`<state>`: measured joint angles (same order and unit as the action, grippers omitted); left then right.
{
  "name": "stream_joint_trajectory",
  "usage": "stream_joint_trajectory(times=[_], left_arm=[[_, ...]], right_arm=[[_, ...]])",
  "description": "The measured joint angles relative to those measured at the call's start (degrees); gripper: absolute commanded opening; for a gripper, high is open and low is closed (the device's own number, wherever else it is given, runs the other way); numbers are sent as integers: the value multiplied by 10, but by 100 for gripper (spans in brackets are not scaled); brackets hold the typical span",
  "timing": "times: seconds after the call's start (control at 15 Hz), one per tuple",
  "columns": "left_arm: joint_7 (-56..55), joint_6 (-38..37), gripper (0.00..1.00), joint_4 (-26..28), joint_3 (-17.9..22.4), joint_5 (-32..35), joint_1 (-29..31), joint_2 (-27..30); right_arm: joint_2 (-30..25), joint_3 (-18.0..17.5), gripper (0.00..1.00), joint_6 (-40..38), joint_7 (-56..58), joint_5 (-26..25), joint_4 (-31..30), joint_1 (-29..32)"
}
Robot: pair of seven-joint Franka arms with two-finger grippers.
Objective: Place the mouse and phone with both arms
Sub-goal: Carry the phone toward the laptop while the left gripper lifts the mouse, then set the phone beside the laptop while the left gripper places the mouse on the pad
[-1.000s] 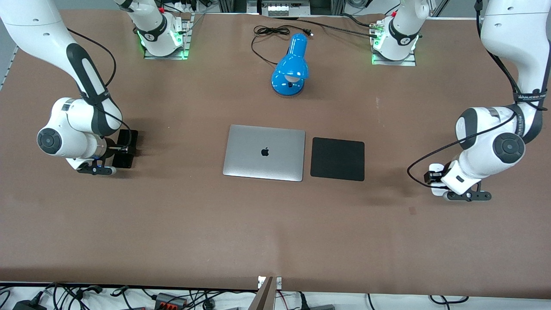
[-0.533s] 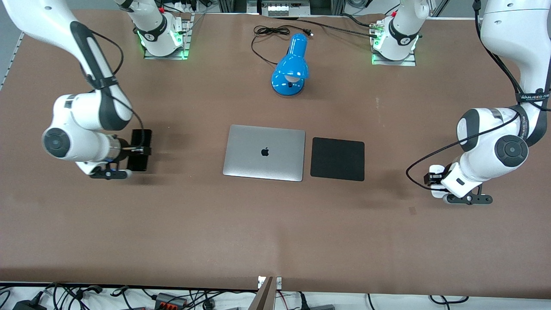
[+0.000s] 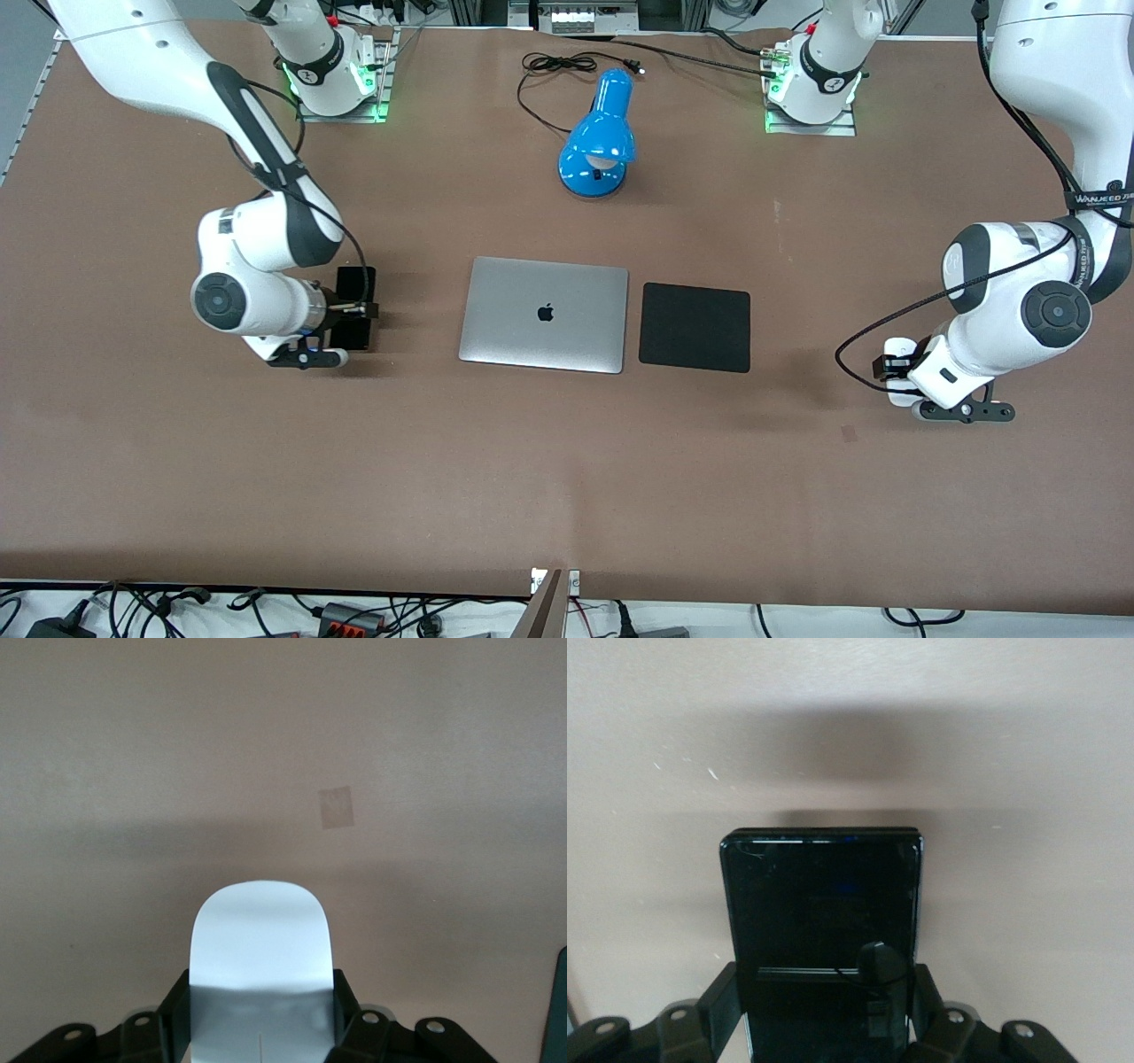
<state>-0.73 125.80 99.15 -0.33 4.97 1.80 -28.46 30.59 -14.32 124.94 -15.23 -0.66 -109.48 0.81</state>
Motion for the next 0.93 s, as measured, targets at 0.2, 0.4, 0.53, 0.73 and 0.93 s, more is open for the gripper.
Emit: stream_joint_trajectory(times=[0.2,0.4,0.53,0.73,0.93], left_arm=[[0,-2,42,-2,0,0,-3,0],[0,-9,42,-2,0,0,-5,-3],[0,-11,42,-2,-1,0,-5,-6],[-1,-26,42,-2,-20,0,-11,-8],[-45,-36,40,-2,-59,0,-28,-8]], right_arm=[[13,0,31,31,-44,0,0,-26],[20,-1,32,49,-76,0,0,-48],[22,-1,32,55,-93,0,0,-62],[30,-1,32,69,-109,0,0,-66],[42,0,32,77,-130,0,9,-66]])
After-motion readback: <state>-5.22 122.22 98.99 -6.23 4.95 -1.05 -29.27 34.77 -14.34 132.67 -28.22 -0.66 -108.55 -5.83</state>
